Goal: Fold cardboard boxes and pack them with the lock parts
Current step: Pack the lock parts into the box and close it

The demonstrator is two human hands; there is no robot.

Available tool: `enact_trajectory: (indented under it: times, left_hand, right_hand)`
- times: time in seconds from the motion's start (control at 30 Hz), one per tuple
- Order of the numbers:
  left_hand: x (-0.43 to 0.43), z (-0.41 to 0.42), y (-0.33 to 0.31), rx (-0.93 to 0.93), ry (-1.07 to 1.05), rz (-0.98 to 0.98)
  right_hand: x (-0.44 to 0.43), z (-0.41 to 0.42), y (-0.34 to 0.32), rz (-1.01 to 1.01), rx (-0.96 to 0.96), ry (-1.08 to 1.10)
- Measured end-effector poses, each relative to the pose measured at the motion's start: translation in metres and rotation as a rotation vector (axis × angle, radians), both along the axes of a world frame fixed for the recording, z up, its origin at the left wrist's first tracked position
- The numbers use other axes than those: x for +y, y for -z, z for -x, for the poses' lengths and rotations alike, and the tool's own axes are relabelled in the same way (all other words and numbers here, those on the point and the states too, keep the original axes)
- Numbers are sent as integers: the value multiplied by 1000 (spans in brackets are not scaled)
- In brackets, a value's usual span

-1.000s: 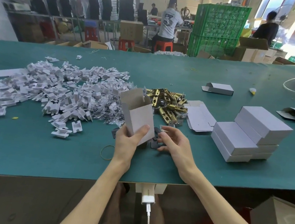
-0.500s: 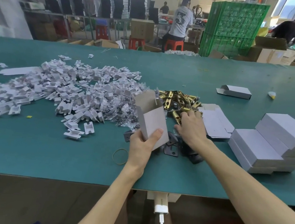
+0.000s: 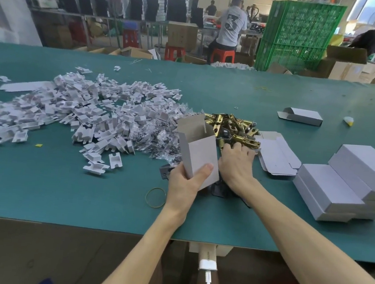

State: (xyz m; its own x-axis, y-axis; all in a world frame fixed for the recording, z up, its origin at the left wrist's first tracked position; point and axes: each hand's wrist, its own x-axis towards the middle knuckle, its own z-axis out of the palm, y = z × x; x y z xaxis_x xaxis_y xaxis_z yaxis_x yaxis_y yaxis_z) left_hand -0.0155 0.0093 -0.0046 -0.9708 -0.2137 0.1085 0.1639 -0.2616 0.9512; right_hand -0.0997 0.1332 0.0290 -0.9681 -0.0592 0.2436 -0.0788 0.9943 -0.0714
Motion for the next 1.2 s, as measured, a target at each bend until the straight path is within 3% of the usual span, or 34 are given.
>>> enact_trajectory:
  times: [0.17, 0.33, 0.57, 0.93, 1.2]
  left_hand:
    - [1, -3, -2, 24, 106, 127]
    - [0, -4, -2, 10, 161, 141]
    - [-1, -7, -5, 47, 221, 156]
    - [0, -8, -4, 23, 272, 211]
    - [-1, -9, -6, 40, 311, 185]
  right_hand:
    - [17, -6, -23, 23, 90, -122]
    - [34, -10, -41, 197, 266, -203]
    - [44, -19, -64, 435, 229, -137]
    - [42, -65, -157, 467, 672, -411]
    - [21, -81, -143, 306, 371, -497]
